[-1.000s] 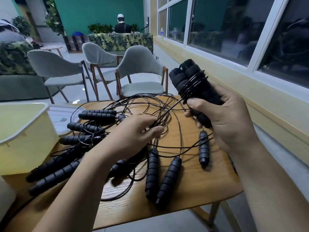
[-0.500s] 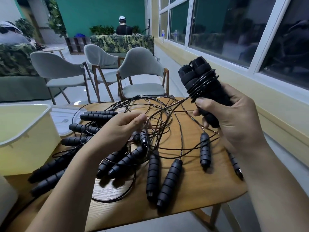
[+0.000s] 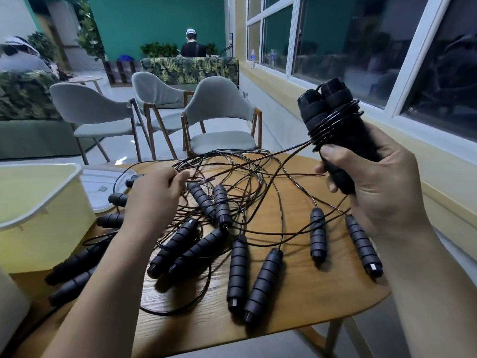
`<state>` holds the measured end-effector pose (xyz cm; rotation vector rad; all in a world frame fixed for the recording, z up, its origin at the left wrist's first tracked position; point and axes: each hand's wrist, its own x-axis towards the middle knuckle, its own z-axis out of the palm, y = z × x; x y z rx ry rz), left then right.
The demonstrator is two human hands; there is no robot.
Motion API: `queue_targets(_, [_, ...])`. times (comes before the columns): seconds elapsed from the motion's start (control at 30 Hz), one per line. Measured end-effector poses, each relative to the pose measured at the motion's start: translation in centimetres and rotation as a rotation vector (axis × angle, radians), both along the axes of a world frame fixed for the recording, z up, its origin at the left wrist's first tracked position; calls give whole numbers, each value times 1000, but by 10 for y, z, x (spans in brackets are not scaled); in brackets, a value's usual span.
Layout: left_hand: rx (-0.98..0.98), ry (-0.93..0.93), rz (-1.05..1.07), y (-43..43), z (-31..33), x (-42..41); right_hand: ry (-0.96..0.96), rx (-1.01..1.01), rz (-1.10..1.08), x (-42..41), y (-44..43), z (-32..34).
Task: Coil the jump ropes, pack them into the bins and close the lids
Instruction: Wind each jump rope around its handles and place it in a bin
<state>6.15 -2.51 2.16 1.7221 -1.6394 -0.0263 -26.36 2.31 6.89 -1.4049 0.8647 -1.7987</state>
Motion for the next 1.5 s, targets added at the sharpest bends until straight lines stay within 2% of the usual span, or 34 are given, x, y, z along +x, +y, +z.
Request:
queue_targets(0.27, [71,13,177,-8,-9,25,10,-12,-10,0,0,-1])
queue_targets(0.5, [193,-11,176,-12,-18,27,12,4,-5,2,-1,-2])
queue_targets(0.77, [258,-10,-44,-3,-20,-9,77,46,54,20,-2,-11])
queue_targets(0.9, [250,5,-83,-2,-22,-16,77,72,58,24,-2,-12])
queue_targets(0.97, [193,43,-118,0,-21,-19,76,83,64,25,0,-12])
queue_targets(1.1, [-63,71,-264,11,-9,-36,74,103,106,31,4,-11])
queue_targets(1.17, [-126,140,-399,21,3,-51,100,104,139,35,7,-11])
queue_targets(1.33, [-104,221,-688,37,11,-77,165,107,179,46,12,-11])
queue_targets(1.5, [-10,521,-778,40,5,-86,150,109,208,46,12,-11])
